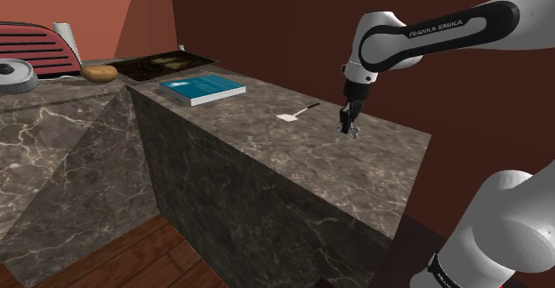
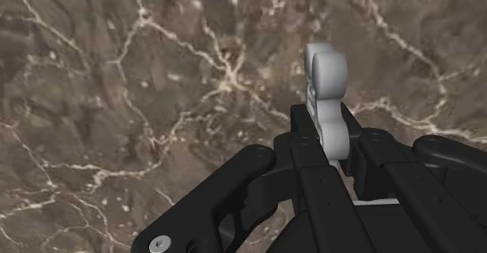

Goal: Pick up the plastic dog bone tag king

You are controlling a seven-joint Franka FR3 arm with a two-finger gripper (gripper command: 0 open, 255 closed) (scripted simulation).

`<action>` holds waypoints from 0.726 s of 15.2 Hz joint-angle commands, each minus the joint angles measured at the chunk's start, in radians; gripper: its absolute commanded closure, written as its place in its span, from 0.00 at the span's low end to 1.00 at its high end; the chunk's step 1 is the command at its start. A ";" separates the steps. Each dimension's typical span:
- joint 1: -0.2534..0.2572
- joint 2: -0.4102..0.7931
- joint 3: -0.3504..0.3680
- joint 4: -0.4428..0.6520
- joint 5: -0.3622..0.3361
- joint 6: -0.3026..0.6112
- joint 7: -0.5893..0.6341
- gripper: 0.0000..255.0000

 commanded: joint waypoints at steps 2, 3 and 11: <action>0.000 -0.003 0.001 0.038 0.001 -0.041 -0.001 1.00; 0.001 -0.006 0.002 0.050 0.002 -0.055 -0.001 1.00; 0.003 -0.015 0.008 0.150 0.005 -0.165 -0.002 1.00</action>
